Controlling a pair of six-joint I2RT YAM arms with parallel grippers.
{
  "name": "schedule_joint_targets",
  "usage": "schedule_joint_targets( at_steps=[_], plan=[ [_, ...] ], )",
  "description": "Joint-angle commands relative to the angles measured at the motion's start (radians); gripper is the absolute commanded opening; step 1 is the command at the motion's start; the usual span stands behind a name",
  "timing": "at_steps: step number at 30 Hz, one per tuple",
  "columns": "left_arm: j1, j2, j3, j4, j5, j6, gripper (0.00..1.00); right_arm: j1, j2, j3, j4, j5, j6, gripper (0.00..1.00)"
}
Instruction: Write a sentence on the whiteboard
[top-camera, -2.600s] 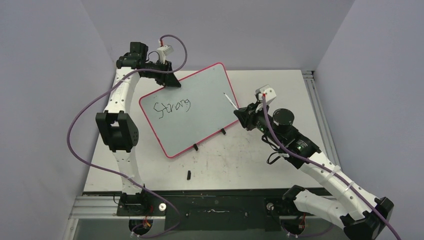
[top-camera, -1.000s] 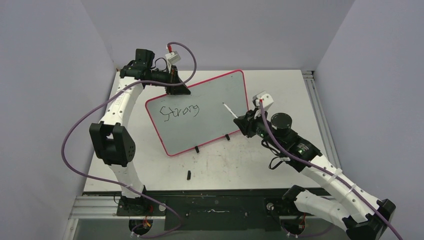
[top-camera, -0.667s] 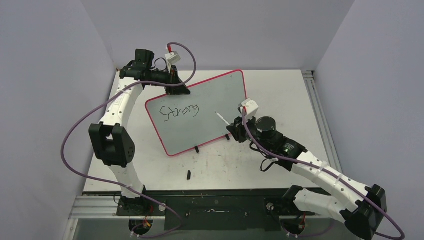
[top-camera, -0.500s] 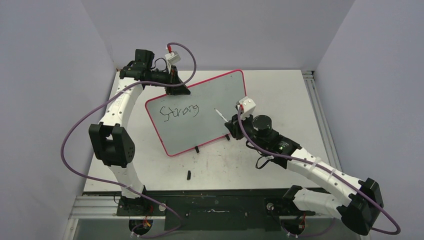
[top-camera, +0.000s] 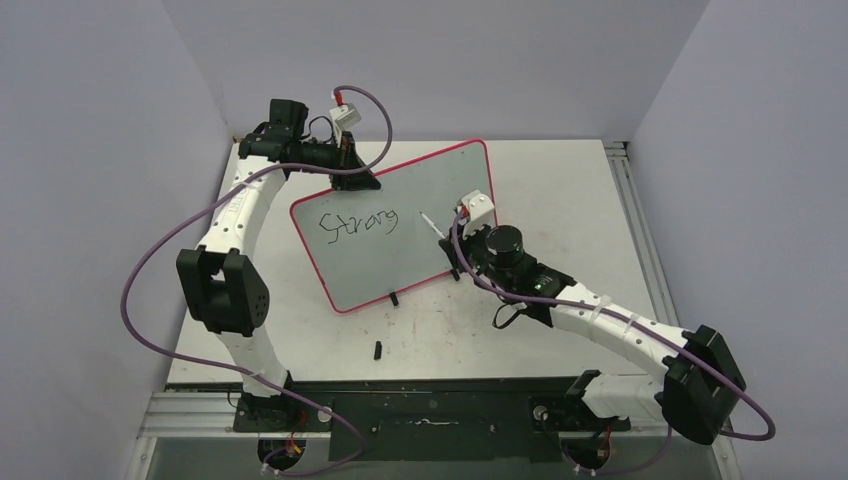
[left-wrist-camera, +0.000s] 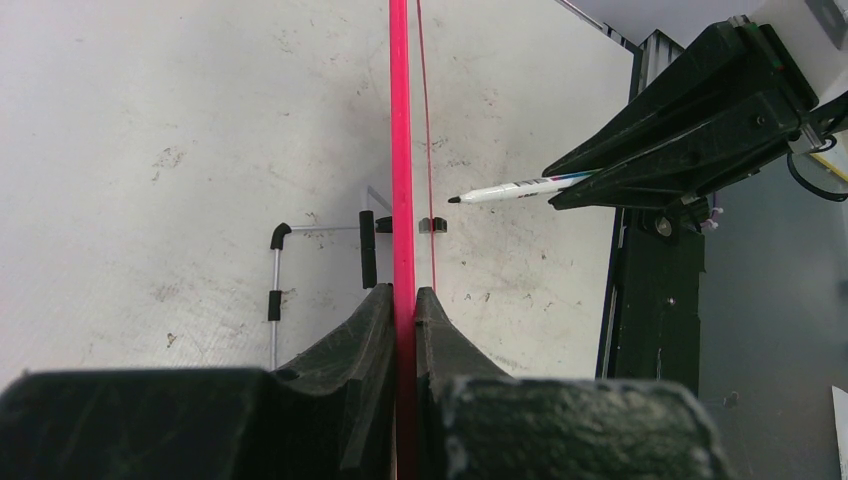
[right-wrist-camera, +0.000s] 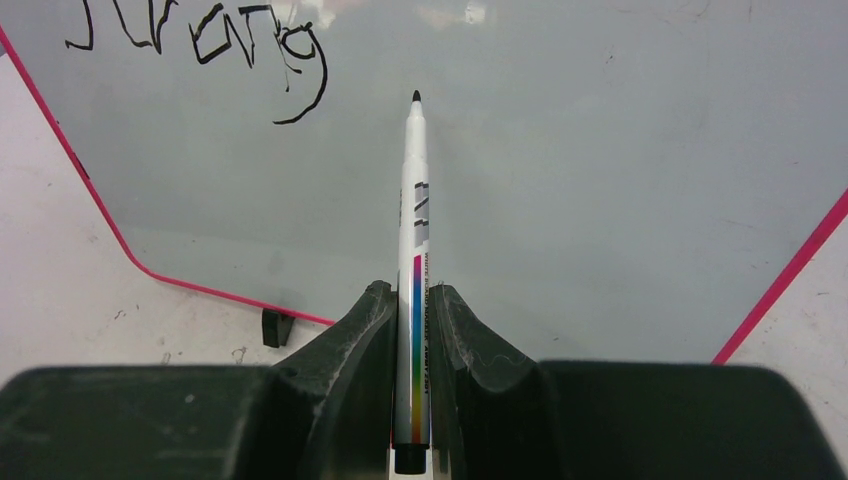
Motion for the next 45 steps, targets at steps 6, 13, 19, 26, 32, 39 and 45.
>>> schedule_joint_targets(
  at_steps=[6, 13, 19, 26, 32, 39, 45],
  plan=[
    [-0.032, 0.025, -0.064, -0.151, 0.026, 0.035, 0.0, 0.002, 0.045, 0.045, 0.144, 0.03, -0.019, 0.05],
    [-0.031, 0.024, -0.066, -0.151, 0.027, 0.035, 0.0, 0.002, 0.068, 0.052, 0.18, 0.053, -0.025, 0.05],
    [-0.031, 0.026, -0.066, -0.151, 0.027, 0.035, 0.0, 0.002, 0.094, 0.065, 0.196, 0.06, -0.029, 0.05],
    [-0.029, 0.023, -0.066, -0.152, 0.028, 0.037, 0.0, 0.001, 0.121, 0.078, 0.187, 0.062, -0.035, 0.05],
    [-0.025, 0.021, -0.064, -0.151, 0.031, 0.037, 0.0, 0.004, 0.119, 0.061, 0.183, 0.038, -0.027, 0.05],
    [-0.021, 0.021, -0.065, -0.15, 0.035, 0.037, 0.0, 0.017, 0.108, 0.031, 0.175, 0.03, -0.022, 0.05],
    [-0.021, 0.021, -0.067, -0.15, 0.037, 0.037, 0.0, 0.021, 0.106, 0.025, 0.161, 0.033, -0.026, 0.05]
  ],
)
